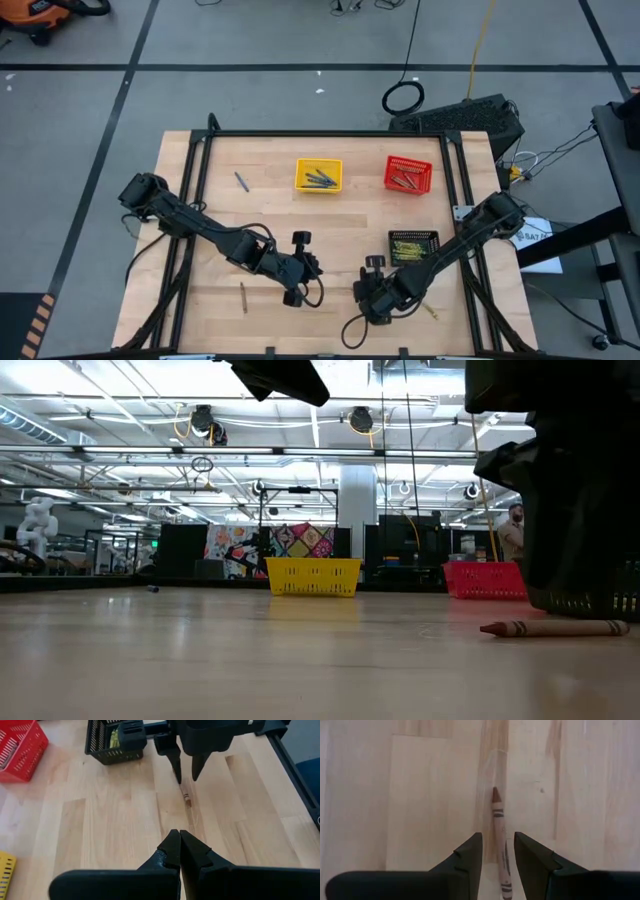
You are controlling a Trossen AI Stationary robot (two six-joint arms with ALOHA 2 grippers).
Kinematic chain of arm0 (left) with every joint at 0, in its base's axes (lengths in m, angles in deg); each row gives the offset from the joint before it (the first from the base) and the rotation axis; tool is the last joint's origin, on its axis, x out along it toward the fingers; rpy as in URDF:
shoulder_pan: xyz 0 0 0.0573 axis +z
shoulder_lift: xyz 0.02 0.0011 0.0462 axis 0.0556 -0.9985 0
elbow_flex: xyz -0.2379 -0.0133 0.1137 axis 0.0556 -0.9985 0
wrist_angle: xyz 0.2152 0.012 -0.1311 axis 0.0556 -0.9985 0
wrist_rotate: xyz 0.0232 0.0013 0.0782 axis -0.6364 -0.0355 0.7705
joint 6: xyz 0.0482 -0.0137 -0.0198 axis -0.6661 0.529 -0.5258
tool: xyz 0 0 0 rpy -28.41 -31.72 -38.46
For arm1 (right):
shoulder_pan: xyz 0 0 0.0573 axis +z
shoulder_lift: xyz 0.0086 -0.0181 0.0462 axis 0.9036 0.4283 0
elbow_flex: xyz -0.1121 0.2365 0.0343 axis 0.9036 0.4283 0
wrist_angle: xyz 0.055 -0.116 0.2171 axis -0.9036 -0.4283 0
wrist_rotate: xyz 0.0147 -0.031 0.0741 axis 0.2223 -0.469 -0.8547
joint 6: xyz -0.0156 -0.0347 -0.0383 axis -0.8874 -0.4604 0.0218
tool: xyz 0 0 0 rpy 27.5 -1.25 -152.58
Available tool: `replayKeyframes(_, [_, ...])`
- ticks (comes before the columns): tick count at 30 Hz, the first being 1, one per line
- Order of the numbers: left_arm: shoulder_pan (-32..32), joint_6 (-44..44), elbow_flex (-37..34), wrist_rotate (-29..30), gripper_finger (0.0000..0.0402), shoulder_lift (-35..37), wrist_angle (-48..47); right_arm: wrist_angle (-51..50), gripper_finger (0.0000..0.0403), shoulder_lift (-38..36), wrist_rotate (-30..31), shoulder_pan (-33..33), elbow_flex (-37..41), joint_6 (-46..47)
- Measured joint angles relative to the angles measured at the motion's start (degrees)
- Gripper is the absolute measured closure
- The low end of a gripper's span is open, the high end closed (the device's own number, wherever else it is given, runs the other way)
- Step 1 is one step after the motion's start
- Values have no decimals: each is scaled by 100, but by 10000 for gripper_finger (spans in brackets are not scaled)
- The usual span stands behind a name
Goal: Sort crayons
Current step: Put the brown crayon into the red bin
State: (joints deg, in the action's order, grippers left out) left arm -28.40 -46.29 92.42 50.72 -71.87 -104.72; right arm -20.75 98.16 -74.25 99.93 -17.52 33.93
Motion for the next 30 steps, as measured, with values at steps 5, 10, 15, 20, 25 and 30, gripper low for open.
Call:
replayKeyframes(5, [0,0,0,0,401,0,0,4,302,-3,-2,-17,1,-83])
replayKeyframes(10, [0,0,0,0,401,0,0,58,302,-3,-11,-52,172,-53])
replayKeyframes(15, [0,-3,0,0,401,0,0,47,302,-3,-19,-48,391,114])
replayKeyframes(20, [0,-5,0,0,401,0,0,68,303,-3,-22,-81,478,170])
replayKeyframes(25, [0,-6,0,0,401,0,2,408,303,-28,-318,-224,703,174])
replayKeyframes(30, [0,-9,2,0,401,0,0,517,307,-38,-453,-317,791,211])
